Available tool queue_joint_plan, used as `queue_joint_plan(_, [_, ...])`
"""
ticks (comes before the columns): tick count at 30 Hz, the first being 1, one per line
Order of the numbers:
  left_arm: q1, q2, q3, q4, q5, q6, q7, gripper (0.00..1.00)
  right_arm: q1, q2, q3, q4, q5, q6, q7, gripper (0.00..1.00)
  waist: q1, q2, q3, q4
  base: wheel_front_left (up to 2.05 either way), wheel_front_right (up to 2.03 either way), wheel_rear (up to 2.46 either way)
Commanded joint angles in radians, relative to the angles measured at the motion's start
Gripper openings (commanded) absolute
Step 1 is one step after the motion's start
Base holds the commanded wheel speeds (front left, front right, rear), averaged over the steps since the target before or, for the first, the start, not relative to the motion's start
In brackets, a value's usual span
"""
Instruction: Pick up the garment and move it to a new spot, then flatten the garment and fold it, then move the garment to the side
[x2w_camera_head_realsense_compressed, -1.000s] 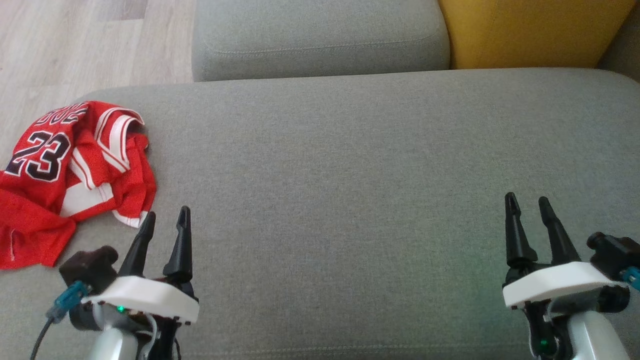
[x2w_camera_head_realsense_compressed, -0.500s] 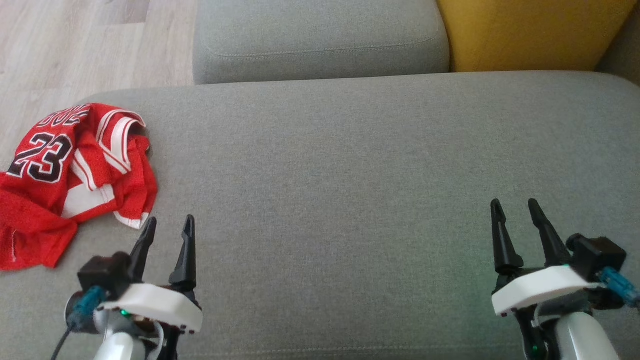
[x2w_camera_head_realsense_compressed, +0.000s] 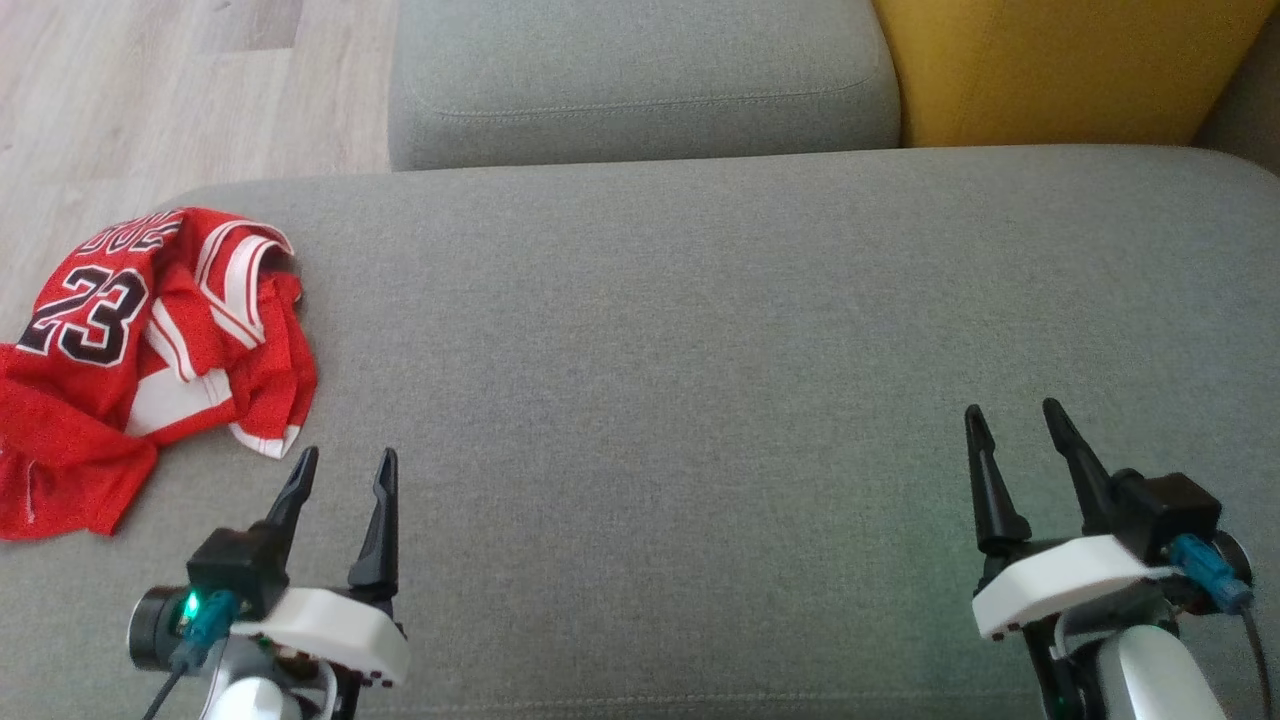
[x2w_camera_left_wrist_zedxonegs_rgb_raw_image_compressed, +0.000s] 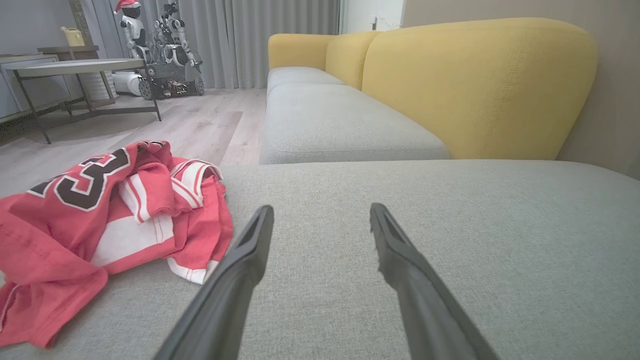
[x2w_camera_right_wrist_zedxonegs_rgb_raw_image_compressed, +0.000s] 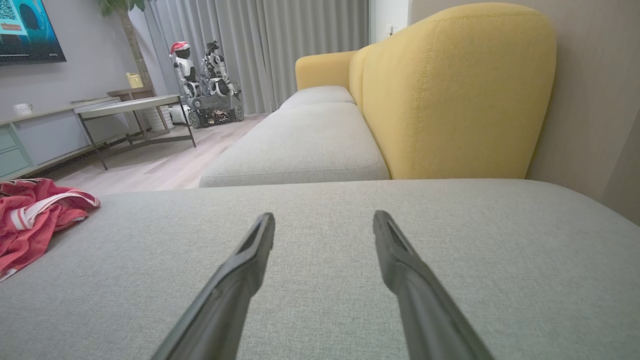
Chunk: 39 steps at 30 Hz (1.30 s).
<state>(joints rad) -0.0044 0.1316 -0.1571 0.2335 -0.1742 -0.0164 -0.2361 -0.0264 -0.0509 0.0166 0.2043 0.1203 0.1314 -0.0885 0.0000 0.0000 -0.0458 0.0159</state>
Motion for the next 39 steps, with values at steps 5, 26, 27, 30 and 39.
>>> queue_joint_plan(5, [-0.040, 0.004, 0.042, -0.017, 0.056, 0.005, -0.026, 1.00, -0.019, 0.000, 0.020, -0.035, -0.049, -0.001, -0.018, 1.00, 0.0000, 0.0000, -0.002, 0.000, 0.00, 0.00, 0.00])
queue_joint_plan(26, [-0.049, -0.021, 0.072, 0.033, 0.046, -0.015, -0.026, 1.00, -0.020, 0.001, 0.009, -0.013, -0.004, -0.001, -0.018, 1.00, 0.0000, 0.0000, 0.001, 0.005, 0.00, 0.00, 0.00])
queue_joint_plan(27, [-0.049, -0.021, 0.072, 0.033, 0.046, -0.015, -0.026, 1.00, -0.020, 0.001, 0.009, -0.013, -0.004, -0.001, -0.018, 1.00, 0.0000, 0.0000, 0.001, 0.005, 0.00, 0.00, 0.00])
queue_joint_plan(30, [-0.051, -0.021, 0.074, 0.034, 0.049, -0.017, -0.026, 1.00, -0.022, 0.001, 0.008, -0.013, -0.005, -0.001, -0.018, 1.00, 0.0000, 0.0000, 0.003, 0.008, 0.00, 0.00, 0.00])
queue_joint_plan(39, [-0.064, -0.022, 0.083, 0.040, 0.053, -0.018, -0.026, 1.00, -0.019, 0.001, 0.004, -0.025, -0.009, -0.001, -0.016, 1.00, 0.0000, 0.0000, 0.012, 0.059, 0.00, 0.00, 0.00])
